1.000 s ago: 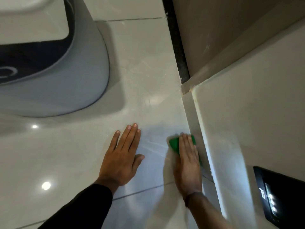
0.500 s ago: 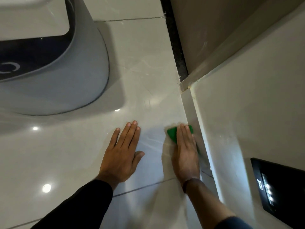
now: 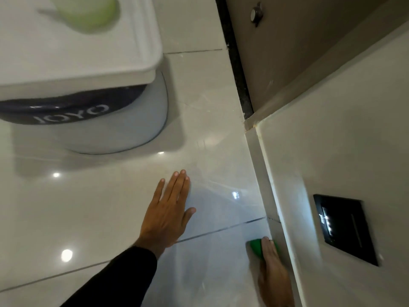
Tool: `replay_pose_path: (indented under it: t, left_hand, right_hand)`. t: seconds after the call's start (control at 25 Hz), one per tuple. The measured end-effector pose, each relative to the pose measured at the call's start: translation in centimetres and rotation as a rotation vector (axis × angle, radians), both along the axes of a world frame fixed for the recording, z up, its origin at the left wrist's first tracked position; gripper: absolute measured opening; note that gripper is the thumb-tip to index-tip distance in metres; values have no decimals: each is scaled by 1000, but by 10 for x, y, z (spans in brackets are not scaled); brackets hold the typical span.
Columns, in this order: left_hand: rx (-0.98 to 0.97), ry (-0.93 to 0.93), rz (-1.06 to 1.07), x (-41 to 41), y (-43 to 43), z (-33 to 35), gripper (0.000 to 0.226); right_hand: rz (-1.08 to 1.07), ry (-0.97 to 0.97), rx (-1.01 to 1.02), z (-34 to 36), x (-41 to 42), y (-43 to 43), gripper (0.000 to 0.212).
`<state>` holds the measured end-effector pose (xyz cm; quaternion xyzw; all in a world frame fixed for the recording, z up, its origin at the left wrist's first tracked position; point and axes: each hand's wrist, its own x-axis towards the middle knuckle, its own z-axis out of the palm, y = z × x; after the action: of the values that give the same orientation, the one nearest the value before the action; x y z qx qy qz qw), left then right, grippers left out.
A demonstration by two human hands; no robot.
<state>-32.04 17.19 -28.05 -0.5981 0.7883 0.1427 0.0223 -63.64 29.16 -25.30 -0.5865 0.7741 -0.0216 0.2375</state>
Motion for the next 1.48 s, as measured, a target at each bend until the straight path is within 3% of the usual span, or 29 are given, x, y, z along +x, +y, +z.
replay_pose_path:
  t: [0.12, 0.24, 0.36, 0.48, 0.6, 0.76, 1.0, 1.24, 1.48]
  left_hand:
    - [34, -9, 44, 27, 29, 67, 81]
    - [75, -49, 116, 60, 54, 156, 82]
    - [63, -118, 144, 95, 61, 237, 80]
    - [24, -177, 227, 133, 42, 300, 80]
    - [-51, -147, 333, 181, 6, 338, 79]
    - [-143, -138, 398, 252, -64, 334, 81]
    - [-85, -135, 421, 322, -158, 282, 82]
    - [-103, -111, 410, 343, -171, 250, 80]
    - [-82, -93, 383, 349, -166, 247, 80]
  right_hand:
    - [-53, -33, 84, 44, 28, -14, 71]
    - [17, -108, -12, 116, 80, -27, 48]
    - [130, -232, -85, 191, 144, -51, 48]
    - [181, -329, -126, 256, 222, -95, 72]
    - [319, -370, -234, 308, 306, -151, 68]
    - [537, -347, -308, 325, 407, -244, 69]
    - [619, -135, -250, 262, 500, -357, 75]
    - [724, 136, -224, 207, 521, -384, 76]
    - [733, 131, -83, 199, 524, -375, 78]
